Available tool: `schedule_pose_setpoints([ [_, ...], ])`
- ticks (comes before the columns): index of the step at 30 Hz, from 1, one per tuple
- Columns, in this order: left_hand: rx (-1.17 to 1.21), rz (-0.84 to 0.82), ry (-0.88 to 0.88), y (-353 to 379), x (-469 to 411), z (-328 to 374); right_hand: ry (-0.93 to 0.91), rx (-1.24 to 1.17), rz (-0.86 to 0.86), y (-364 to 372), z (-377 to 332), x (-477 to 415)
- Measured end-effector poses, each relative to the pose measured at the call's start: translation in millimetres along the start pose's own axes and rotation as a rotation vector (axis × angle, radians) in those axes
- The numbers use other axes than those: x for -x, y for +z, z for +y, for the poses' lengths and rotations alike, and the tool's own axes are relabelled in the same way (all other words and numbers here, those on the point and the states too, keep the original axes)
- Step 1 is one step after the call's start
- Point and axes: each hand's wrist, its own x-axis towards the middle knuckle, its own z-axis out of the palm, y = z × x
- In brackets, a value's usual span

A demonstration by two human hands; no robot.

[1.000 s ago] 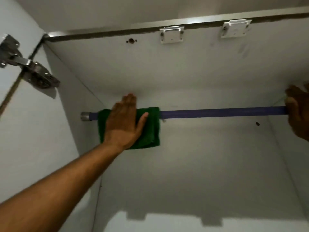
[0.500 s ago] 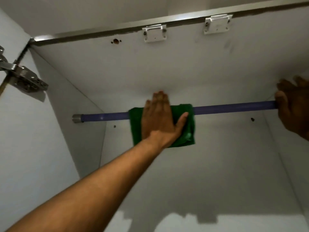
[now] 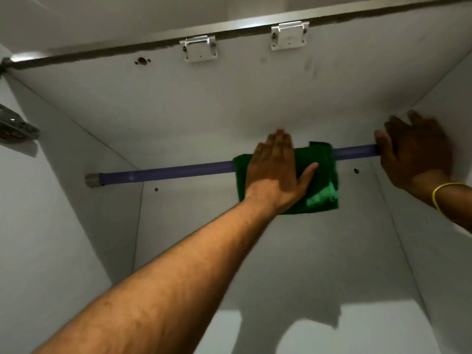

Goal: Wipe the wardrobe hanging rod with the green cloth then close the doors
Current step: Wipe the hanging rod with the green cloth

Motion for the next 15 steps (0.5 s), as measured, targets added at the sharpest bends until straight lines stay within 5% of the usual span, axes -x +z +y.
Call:
schedule_pose_setpoints([
  [10, -0.177, -0.009, -0.193, -29.0, 69.6, -136.5, 0.033, -0.221, 0.057, -14.8, -35.2, 19.6],
  [15, 0.276, 0.426, -0.618, -36.6, 89.6, -115.6, 0.171, -0.722, 0.113, -38.8, -143.7, 72.3],
])
